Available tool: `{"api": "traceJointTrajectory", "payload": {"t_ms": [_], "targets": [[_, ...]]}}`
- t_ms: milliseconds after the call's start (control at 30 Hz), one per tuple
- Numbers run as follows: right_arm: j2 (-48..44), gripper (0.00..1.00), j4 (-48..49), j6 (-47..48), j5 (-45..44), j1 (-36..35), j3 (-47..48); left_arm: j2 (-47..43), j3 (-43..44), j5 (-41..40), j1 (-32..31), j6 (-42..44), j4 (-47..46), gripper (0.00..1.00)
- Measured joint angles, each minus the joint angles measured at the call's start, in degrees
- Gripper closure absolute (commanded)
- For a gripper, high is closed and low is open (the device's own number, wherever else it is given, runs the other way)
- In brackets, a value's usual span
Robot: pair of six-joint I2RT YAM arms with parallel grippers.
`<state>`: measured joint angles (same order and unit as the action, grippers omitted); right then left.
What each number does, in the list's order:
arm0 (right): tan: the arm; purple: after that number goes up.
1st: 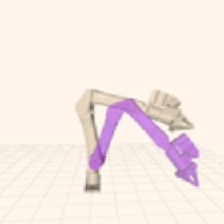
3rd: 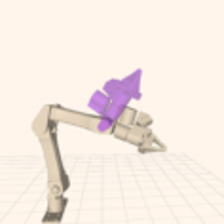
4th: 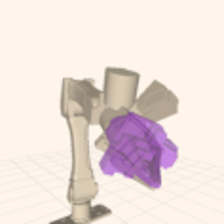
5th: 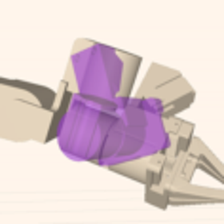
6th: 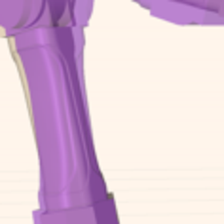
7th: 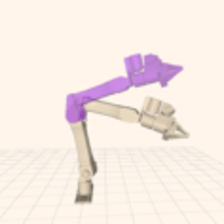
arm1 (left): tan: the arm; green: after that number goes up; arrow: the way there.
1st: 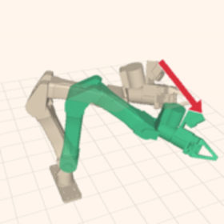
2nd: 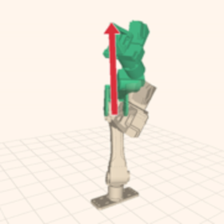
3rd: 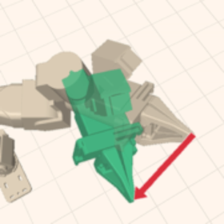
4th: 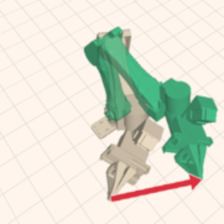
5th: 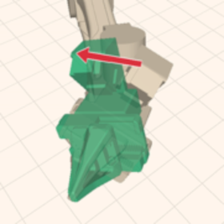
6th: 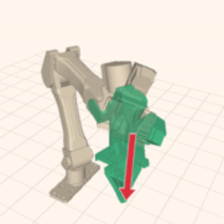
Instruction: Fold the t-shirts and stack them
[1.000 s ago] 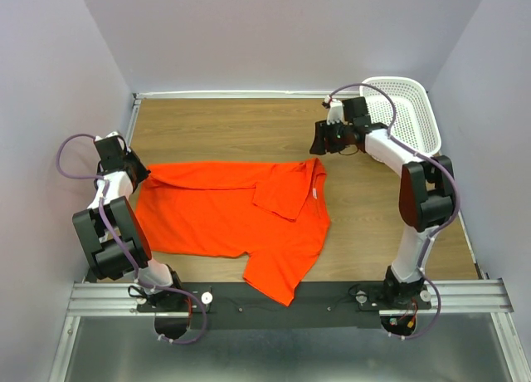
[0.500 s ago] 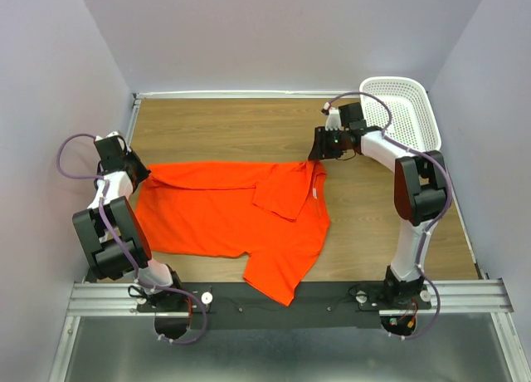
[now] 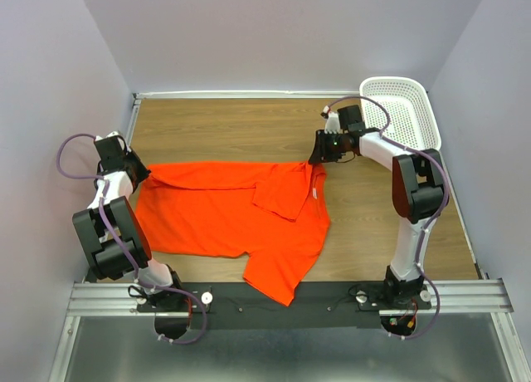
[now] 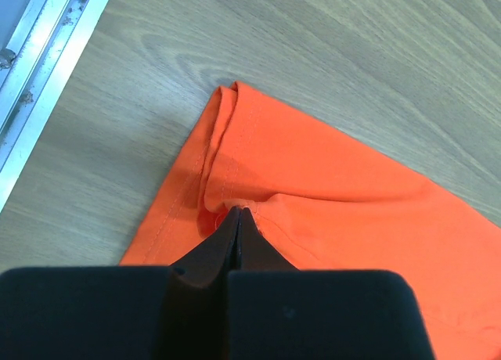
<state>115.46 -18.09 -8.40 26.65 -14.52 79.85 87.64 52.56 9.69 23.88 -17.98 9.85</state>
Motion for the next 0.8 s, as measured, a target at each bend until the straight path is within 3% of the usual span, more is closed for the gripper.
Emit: {"api": "traceJointTrajectory", "payload": {"t_ms": [233,800], "targets": [[0.1,0.99,0.0,-0.6,0.9,0.0,0.0,0.0,0.0,0.0,0.0,0.0,0.0,1.0],[0.1,0.99,-0.1,0.0,3.1,6.8,-0.9,6.2,4.7,-4.7,-0.1,0.0,-0.6,1.0]]}}
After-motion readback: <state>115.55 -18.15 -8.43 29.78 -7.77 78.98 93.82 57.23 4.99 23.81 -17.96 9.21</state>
